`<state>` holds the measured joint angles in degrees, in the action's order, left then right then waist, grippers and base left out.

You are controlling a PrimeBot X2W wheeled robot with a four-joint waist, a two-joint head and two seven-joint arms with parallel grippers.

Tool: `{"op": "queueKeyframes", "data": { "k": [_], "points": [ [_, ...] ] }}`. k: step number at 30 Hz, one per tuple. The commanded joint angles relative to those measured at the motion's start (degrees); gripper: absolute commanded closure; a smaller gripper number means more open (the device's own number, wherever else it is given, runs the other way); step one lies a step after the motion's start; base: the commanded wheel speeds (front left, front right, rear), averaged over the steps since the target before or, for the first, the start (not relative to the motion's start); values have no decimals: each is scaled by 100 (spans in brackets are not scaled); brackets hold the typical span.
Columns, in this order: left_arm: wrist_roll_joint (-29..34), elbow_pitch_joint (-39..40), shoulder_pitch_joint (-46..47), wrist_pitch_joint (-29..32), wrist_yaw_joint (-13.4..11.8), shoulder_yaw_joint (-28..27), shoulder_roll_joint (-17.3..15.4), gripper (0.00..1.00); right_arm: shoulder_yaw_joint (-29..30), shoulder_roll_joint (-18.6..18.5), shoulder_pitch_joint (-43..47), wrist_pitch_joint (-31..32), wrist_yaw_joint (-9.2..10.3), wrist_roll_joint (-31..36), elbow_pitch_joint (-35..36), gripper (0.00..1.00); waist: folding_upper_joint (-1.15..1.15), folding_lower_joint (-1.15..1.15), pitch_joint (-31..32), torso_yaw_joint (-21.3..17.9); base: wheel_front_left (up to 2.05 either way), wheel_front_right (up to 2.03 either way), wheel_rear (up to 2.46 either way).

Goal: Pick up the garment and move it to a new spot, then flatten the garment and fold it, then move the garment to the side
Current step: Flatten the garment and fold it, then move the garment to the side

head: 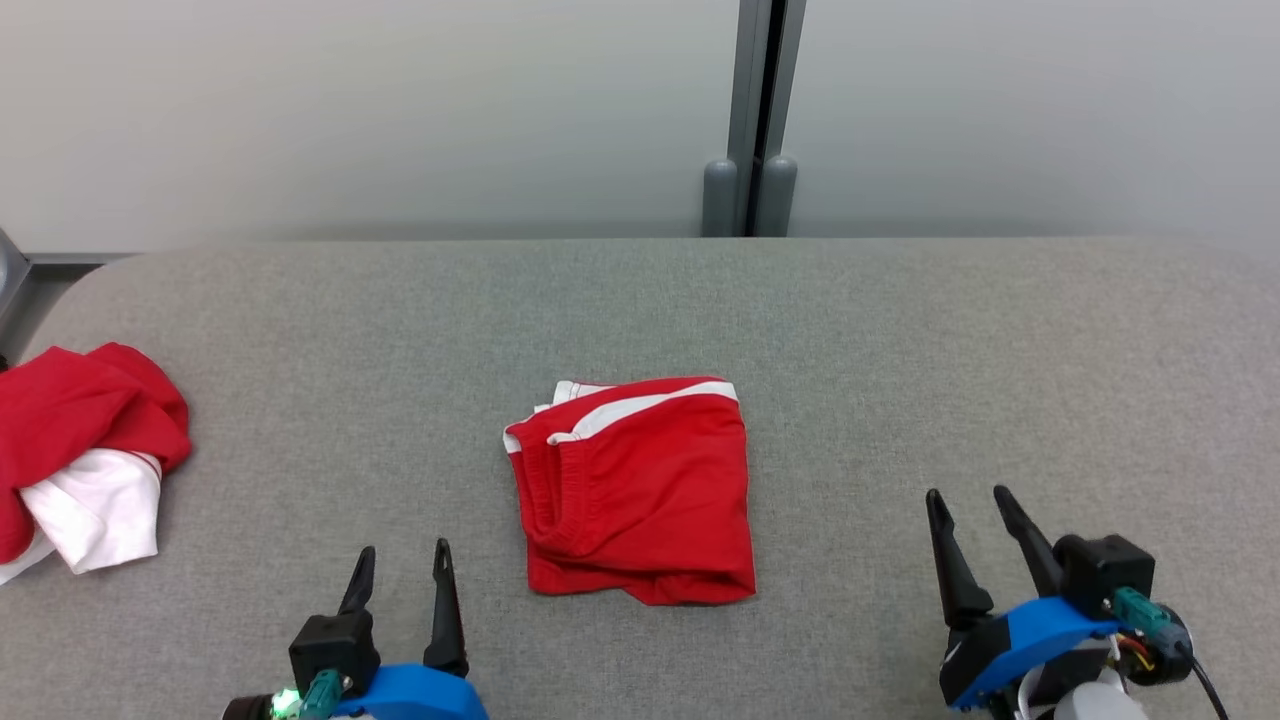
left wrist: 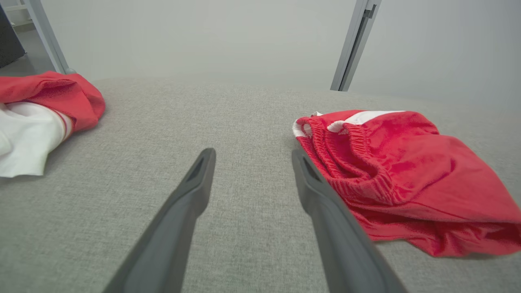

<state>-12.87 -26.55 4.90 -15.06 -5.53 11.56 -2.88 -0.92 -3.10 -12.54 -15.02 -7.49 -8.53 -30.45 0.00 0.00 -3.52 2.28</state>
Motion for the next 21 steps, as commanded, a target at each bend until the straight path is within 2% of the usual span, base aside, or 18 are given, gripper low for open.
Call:
{"op": "queueKeyframes", "data": {
  "k": [1,11,21],
  "points": [
    [-37,0,-164,-16,-28,-91,-4,0,-37,17,217,-20,-1,-69,-48,0,0,0,180,-47,0,0,0],
    [-30,98,-424,-16,-16,24,1,0,-228,13,456,-20,-1,-312,-55,0,0,0,334,-21,0,0,0],
    [3,105,-257,-16,43,140,1,0,-453,13,288,-20,-1,-457,-158,0,0,0,168,151,0,0,0]
  ]
}}
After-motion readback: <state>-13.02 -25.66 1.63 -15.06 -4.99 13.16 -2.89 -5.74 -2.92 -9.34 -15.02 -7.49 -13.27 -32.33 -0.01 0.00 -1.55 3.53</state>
